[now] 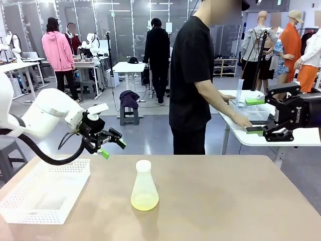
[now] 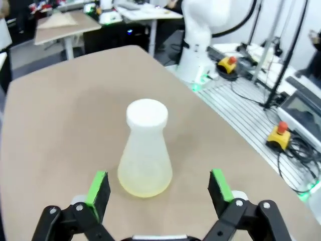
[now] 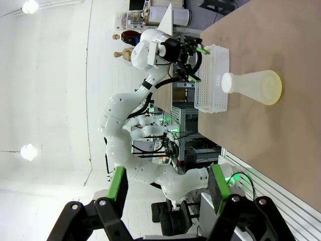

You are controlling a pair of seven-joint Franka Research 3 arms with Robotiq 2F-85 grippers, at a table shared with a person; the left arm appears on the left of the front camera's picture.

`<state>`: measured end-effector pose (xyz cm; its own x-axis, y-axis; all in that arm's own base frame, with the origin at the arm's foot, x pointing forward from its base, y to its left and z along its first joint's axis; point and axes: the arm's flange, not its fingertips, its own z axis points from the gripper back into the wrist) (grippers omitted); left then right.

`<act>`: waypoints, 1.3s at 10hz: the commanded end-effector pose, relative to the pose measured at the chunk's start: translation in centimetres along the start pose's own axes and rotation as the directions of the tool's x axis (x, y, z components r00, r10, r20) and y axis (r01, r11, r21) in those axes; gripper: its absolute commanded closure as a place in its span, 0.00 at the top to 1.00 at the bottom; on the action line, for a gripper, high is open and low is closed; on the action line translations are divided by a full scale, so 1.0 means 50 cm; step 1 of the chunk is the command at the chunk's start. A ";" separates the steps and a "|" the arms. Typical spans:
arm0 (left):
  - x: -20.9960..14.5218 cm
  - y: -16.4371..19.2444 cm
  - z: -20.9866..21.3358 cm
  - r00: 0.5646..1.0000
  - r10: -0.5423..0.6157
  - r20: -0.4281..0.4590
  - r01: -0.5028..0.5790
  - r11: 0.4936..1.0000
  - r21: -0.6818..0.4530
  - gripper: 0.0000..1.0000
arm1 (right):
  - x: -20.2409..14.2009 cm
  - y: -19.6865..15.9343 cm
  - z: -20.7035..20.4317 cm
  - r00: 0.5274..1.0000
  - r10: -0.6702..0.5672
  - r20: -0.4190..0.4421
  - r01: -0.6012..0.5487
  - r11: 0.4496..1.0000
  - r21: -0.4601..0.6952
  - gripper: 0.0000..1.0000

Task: Prepare the solutions needed for the experiment.
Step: When the human places the Big flask in the center of the table, pick up the Big flask and place it in the left Organizing basket.

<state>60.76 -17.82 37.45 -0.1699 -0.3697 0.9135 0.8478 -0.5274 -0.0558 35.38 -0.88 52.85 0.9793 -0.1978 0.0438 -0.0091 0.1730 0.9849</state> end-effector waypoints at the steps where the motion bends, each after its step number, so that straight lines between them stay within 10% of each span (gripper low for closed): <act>1: -0.032 0.018 -0.008 1.000 -0.021 0.017 0.022 0.994 -0.108 1.00 | 0.000 0.003 -0.001 1.000 0.005 0.001 -0.005 1.000 0.014 0.81; 13: -0.087 0.059 -0.122 0.993 -0.113 0.023 0.114 0.993 -0.030 1.00 | 0.000 0.003 -0.001 1.000 0.005 0.001 -0.005 1.000 0.014 0.81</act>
<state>60.84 -22.51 31.50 -0.2443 -0.3090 0.9191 0.8055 -0.5924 0.0150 35.38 -0.88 52.85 0.9793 -0.1977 0.0437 -0.0090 0.1730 0.9849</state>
